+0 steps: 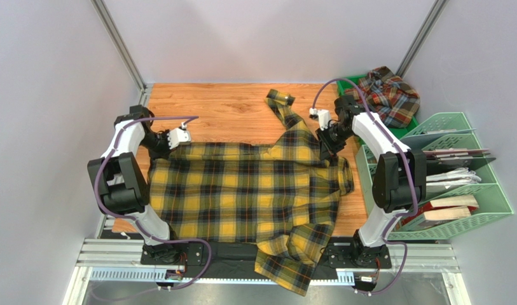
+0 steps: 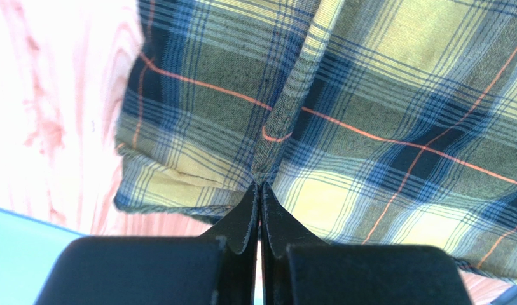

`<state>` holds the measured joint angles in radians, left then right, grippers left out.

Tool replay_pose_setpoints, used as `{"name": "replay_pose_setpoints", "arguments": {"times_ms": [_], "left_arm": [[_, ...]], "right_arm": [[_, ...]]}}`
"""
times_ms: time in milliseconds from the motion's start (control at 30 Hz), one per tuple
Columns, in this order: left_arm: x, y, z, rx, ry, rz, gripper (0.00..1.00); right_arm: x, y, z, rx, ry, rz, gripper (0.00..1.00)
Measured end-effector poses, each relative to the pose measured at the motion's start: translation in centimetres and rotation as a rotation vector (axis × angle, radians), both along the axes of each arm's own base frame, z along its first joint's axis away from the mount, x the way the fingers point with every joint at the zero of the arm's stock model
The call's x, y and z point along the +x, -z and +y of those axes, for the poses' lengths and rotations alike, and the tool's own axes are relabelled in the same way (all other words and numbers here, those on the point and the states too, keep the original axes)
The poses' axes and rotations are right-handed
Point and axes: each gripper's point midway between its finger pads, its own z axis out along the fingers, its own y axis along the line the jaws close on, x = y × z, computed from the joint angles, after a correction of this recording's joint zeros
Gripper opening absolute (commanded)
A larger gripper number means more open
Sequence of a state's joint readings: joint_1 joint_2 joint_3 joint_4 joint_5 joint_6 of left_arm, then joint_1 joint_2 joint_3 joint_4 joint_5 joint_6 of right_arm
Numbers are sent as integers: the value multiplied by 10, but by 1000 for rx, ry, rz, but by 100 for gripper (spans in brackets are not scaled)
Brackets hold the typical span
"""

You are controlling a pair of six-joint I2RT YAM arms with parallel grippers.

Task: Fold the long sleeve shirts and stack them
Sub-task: Fold the shirt

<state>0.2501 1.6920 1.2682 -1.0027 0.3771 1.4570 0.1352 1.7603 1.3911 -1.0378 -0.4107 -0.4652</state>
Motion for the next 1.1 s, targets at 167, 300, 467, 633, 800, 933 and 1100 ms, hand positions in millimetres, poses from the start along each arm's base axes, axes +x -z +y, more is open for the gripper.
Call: {"name": "replay_pose_setpoints", "arguments": {"times_ms": [167,300,467,633,800,933,1100], "left_arm": [[-11,4,-2,-3,-5,42,0],[-30,18,-3,0,-8,106,8],[-48,25,-2,12,-29,184,29],[-34,-8,-6,-33,-87,175,39],[0,-38,-11,-97,-204,88,36],[7,-17,-11,-117,-295,164,36],[0,21,-6,-88,-386,296,29]], "right_arm": [[-3,-1,-1,-4,-13,18,0],[-13,15,-3,-16,-28,79,0],[-34,32,-6,-26,-73,222,39],[-31,11,-8,1,-61,247,40],[-8,2,-13,16,39,208,35],[-2,26,-11,-4,102,266,35],[-1,64,-6,-38,140,355,34]]}}
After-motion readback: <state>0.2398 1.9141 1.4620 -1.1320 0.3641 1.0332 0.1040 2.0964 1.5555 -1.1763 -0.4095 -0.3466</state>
